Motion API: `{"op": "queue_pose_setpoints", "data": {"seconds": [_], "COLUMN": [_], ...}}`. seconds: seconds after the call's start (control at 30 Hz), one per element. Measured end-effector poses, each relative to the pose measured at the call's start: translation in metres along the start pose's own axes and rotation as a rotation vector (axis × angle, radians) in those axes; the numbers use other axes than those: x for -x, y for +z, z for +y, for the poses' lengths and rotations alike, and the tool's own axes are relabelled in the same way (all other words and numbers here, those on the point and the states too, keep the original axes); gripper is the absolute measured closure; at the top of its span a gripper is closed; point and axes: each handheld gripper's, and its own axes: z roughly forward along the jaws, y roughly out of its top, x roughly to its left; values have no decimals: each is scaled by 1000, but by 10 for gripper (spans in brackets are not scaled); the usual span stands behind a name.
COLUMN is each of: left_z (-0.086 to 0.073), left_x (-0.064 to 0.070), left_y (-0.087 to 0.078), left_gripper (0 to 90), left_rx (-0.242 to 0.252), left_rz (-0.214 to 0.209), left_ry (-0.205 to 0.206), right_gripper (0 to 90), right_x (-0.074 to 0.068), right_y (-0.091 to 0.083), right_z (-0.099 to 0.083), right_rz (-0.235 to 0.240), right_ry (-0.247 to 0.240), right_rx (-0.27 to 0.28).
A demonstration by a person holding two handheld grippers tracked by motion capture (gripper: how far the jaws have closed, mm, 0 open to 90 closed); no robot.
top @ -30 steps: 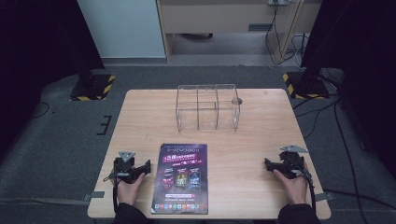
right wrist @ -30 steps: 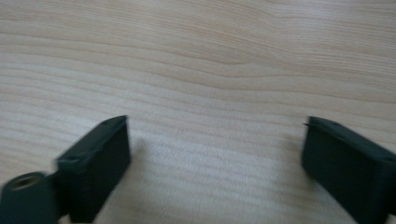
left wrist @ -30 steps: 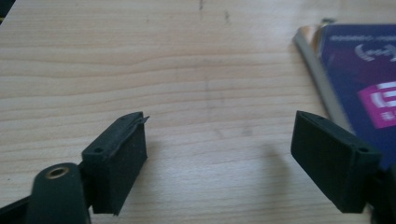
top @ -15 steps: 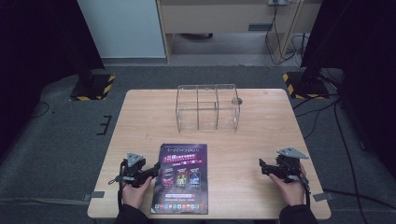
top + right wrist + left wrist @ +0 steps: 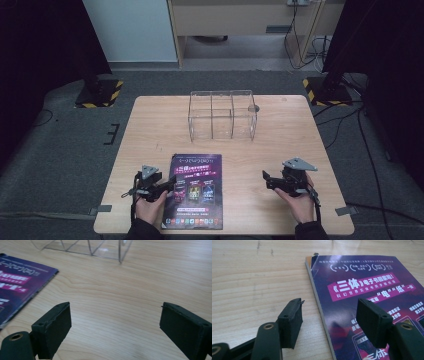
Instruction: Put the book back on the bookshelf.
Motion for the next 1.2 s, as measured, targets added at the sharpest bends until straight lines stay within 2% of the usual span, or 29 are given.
{"op": "queue_pose_setpoints", "data": {"seconds": [0.1,0.27,0.4,0.43,0.47,0.5,0.67,0.7,0.73,0.8,0.83,0.9,1.2], "left_z": [0,-1,-1,-1,-2,-2,-2,-2,-2,-2,-2,-2,-4], "left_x": [1,2,2,2,3,3,4,4,4,4,4,5,8], "left_y": [2,5,7,7,8,8,11,11,12,12,12,12,14], "left_gripper": [391,399,406,407,410,411,415,415,416,417,418,420,419], "left_rx": [-5,-12,-17,-17,-22,-22,-25,-25,-22,-19,-19,-16,-4], "left_rz": [-3,1,9,9,14,14,9,9,9,9,9,7,-18], "left_ry": [-4,-2,-4,-4,0,0,2,2,0,0,0,4,1], "right_gripper": [110,116,120,120,125,125,155,155,165,167,167,176,194], "right_x": [-11,-36,-53,-53,-60,-60,-81,-81,-89,-95,-95,-105,-124], "right_y": [4,13,20,20,23,23,32,32,36,41,41,48,66], "right_z": [3,11,13,13,14,14,18,18,19,18,18,14,0], "right_rz": [34,98,121,121,138,138,199,199,228,244,244,255,284], "right_ry": [-5,-42,-71,-71,-71,-71,-70,-70,-69,-80,-80,-95,-99], "right_rx": [4,-7,-24,-24,-26,-26,-31,-31,-38,-53,-53,-70,-118]}}
